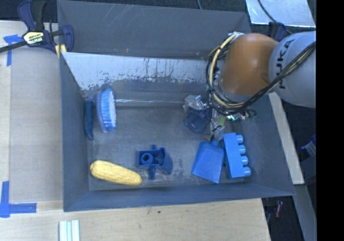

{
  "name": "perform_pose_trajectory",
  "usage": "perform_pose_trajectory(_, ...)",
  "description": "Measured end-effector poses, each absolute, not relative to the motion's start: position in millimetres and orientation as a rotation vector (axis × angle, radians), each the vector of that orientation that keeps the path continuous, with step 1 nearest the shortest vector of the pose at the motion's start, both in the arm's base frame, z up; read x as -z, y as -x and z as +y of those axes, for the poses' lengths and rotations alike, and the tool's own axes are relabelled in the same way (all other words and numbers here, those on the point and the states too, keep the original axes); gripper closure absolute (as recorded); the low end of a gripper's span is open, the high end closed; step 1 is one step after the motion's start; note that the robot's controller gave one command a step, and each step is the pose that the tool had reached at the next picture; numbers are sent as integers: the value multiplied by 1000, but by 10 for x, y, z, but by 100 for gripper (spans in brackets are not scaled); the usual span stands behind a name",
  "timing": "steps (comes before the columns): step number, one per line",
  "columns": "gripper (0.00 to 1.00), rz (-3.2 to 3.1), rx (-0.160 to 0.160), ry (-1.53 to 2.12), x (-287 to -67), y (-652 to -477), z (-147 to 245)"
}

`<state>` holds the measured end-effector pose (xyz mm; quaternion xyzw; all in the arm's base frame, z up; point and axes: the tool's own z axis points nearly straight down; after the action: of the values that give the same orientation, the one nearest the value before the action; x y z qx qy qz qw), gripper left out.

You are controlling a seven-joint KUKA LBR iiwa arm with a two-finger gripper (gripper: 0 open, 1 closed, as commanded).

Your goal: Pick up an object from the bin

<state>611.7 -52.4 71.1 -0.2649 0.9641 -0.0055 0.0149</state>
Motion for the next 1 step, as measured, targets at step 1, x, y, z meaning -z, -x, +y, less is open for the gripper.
perform_pose_trajectory(1, 100, 3002, 15, 822, -708, -6115, -520)
